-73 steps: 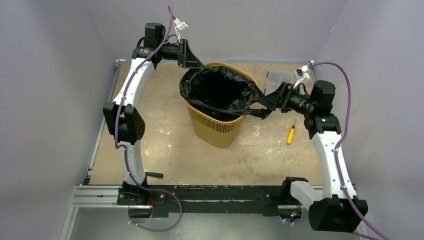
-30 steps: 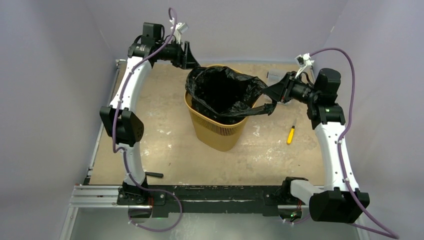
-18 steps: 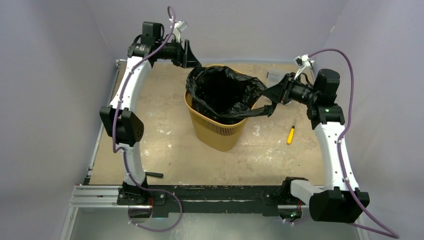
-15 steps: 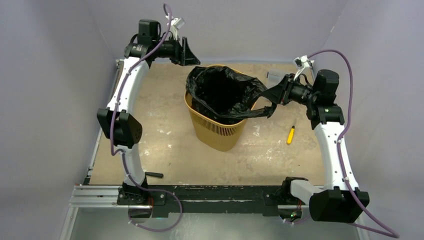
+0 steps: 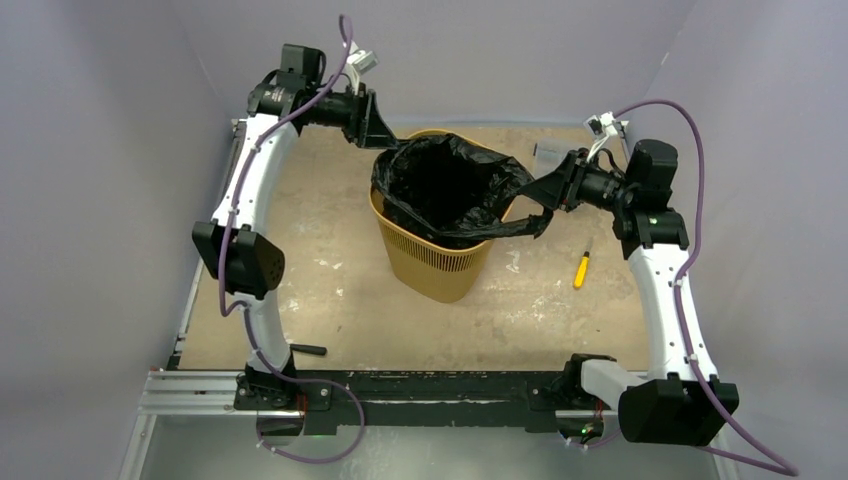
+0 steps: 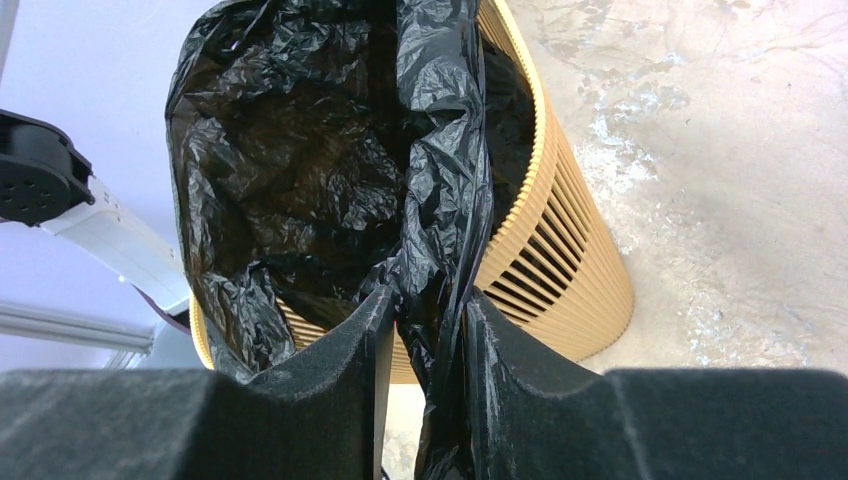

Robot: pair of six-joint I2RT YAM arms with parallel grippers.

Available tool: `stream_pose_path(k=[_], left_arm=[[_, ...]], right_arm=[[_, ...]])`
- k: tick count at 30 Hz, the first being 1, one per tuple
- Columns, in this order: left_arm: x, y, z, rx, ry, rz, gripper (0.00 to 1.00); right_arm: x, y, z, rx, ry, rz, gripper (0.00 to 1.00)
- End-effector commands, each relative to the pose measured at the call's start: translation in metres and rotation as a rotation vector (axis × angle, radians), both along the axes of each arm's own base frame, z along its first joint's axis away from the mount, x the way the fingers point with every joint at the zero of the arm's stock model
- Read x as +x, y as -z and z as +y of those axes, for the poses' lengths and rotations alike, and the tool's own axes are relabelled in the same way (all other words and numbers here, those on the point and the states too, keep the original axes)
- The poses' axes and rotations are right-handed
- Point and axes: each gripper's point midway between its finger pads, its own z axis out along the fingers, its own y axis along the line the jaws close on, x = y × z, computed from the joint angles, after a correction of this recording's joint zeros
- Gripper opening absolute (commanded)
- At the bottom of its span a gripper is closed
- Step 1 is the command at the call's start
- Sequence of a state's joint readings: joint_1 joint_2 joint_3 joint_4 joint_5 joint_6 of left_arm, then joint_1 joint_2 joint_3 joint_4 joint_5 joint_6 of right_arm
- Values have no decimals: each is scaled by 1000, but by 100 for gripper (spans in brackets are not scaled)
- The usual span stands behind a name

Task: Put the trash bags into the trash bin

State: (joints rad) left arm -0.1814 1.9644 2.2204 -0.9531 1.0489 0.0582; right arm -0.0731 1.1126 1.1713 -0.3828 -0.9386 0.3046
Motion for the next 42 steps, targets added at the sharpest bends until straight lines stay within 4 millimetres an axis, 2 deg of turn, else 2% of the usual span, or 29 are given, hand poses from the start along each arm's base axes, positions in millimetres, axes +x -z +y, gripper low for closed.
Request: stream_pose_path(k=[1, 4, 8, 11, 13, 16, 19, 25, 32, 33, 35, 37, 40, 42], left_arm=[[-16, 1, -14, 23, 76, -23, 47], [-14, 1, -14, 27, 67, -22, 32], [-14, -4, -12, 36, 58, -50, 0], [0, -14, -3, 71, -60, -110, 0], [12, -30, 4, 43, -159, -171, 0], [15, -62, 14, -37, -283, -284, 0], [12, -83, 24, -95, -387, -372, 0], [0, -82, 31, -177, -458, -424, 0], [0, -64, 30, -181, -449, -407, 0], [1, -66, 28, -183, -436, -408, 5], [5, -74, 26, -186, -420, -430, 24], [11, -85, 28, -161, -432, -462, 31], [18, -104, 28, -153, -422, -530, 53], [17, -120, 25, -168, -396, -596, 61]], right_arm=[[-8, -6, 3, 1, -33, -29, 35], [-9, -5, 3, -3, -29, -30, 35], [-9, -4, 3, -4, -26, -30, 35], [-7, -5, 2, -6, -15, -35, 35], [-5, -6, 0, -8, -2, -39, 34], [-4, -8, -1, -9, 13, -41, 34], [-2, -10, -5, -24, 52, -45, 34], [-10, -12, -8, -34, 85, -62, 35], [-17, -16, -5, -13, 68, -95, 32], [-17, -18, -4, -8, 68, -101, 32], [-15, -24, -4, 5, 68, -116, 28], [-12, -29, -3, 10, 66, -127, 25], [-9, -33, -2, 10, 55, -134, 25], [-7, -34, -2, 11, 50, -135, 25]])
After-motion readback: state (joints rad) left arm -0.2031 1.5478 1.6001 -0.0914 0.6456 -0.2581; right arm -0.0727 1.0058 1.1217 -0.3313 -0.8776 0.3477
